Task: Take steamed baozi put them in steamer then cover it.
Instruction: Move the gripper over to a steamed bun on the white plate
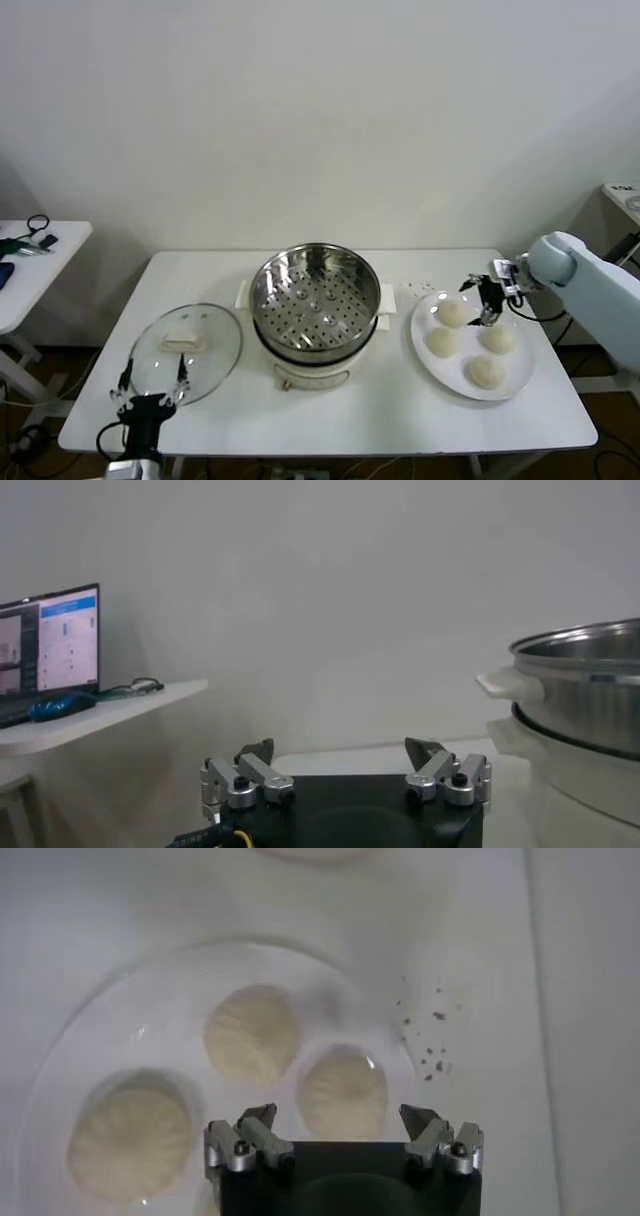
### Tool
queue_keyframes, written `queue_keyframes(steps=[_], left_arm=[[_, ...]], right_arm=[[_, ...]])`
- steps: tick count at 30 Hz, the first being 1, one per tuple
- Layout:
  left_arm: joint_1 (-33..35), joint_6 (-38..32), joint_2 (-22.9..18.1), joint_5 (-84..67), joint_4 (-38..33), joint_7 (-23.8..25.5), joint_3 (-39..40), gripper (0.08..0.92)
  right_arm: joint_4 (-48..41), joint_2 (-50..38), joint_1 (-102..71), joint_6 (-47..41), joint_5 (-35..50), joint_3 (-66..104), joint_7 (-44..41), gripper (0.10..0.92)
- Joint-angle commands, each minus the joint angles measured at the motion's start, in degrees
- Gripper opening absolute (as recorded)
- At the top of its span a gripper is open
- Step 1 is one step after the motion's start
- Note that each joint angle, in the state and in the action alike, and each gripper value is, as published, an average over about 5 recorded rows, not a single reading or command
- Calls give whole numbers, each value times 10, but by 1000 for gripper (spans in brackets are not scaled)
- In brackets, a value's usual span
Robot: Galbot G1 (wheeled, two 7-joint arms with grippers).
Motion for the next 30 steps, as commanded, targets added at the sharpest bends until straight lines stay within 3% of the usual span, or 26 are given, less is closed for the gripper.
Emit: queue_keyframes(steps=[1,30], left_arm=[[0,1,1,4,2,-3,-3,823],[2,7,0,3,20,-22,-7,823]], right_arm=[[-107,72,60,7,-46,-66,-17,823],[-171,148,2,24,-92,-17,-13,820]])
